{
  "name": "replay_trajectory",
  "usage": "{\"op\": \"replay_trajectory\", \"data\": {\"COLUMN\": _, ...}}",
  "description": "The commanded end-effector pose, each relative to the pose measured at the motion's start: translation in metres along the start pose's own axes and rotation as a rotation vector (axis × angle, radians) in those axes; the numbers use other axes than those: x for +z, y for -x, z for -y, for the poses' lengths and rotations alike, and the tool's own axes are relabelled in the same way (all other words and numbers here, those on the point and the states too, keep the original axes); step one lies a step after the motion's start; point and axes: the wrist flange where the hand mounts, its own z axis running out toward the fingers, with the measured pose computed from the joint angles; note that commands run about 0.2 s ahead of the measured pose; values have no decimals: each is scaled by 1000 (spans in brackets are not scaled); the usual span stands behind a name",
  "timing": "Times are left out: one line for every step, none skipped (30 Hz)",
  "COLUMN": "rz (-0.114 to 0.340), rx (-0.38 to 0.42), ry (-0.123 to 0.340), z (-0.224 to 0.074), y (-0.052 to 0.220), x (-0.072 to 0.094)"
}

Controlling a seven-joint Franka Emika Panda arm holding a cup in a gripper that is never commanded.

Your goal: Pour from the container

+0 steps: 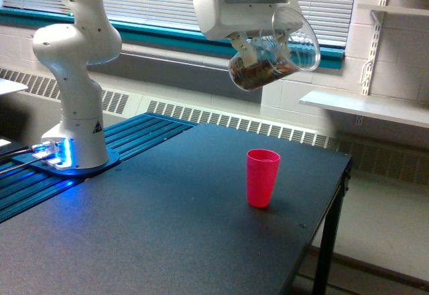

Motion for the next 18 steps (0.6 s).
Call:
{"op": "replay_trajectory", "data": {"rz": -33, "rx": 30, "ry": -3, "z": -12, "y": -22, "x": -14}}
{"op": "replay_trajectory", "data": {"rz": -34, "rx": 29, "ry": -1, "z": -12, "y": -22, "x": -14}}
{"op": "replay_trajectory", "data": {"rz": -35, "rx": 30, "ry": 4, "z": -13, "y": -22, "x": -13}}
{"op": "replay_trajectory", "data": {"rz": -37, "rx": 31, "ry": 10, "z": -14, "y": -22, "x": -13}}
{"op": "replay_trajectory", "data": {"rz": -40, "rx": 26, "ry": 16, "z": -13, "y": -21, "x": -13}}
{"op": "replay_trajectory", "data": {"rz": -40, "rx": 20, "ry": 18, "z": -12, "y": -20, "x": -12}}
{"op": "replay_trajectory", "data": {"rz": -40, "rx": 17, "ry": 22, "z": -11, "y": -19, "x": -12}}
{"op": "replay_trajectory", "data": {"rz": -40, "rx": 20, "ry": 25, "z": -12, "y": -19, "x": -11}}
{"op": "replay_trajectory", "data": {"rz": -37, "rx": 19, "ry": 30, "z": -12, "y": -18, "x": -9}}
{"op": "replay_trajectory", "data": {"rz": -35, "rx": 16, "ry": 30, "z": -11, "y": -17, "x": -8}}
{"op": "replay_trajectory", "data": {"rz": -32, "rx": 14, "ry": 31, "z": -10, "y": -15, "x": -7}}
{"op": "replay_trajectory", "data": {"rz": -30, "rx": 14, "ry": 30, "z": -9, "y": -14, "x": -5}}
{"op": "replay_trajectory", "data": {"rz": -28, "rx": 8, "ry": 29, "z": -7, "y": -12, "x": -4}}
{"op": "replay_trajectory", "data": {"rz": -27, "rx": 2, "ry": 29, "z": -4, "y": -10, "x": -4}}
{"op": "replay_trajectory", "data": {"rz": -24, "rx": -5, "ry": 30, "z": -2, "y": -7, "x": -2}}
{"op": "replay_trajectory", "data": {"rz": -22, "rx": -12, "ry": 33, "z": 1, "y": -4, "x": -1}}
{"op": "replay_trajectory", "data": {"rz": -20, "rx": -20, "ry": 34, "z": 4, "y": -1, "x": 1}}
{"op": "replay_trajectory", "data": {"rz": -18, "rx": -25, "ry": 35, "z": 6, "y": 1, "x": 2}}
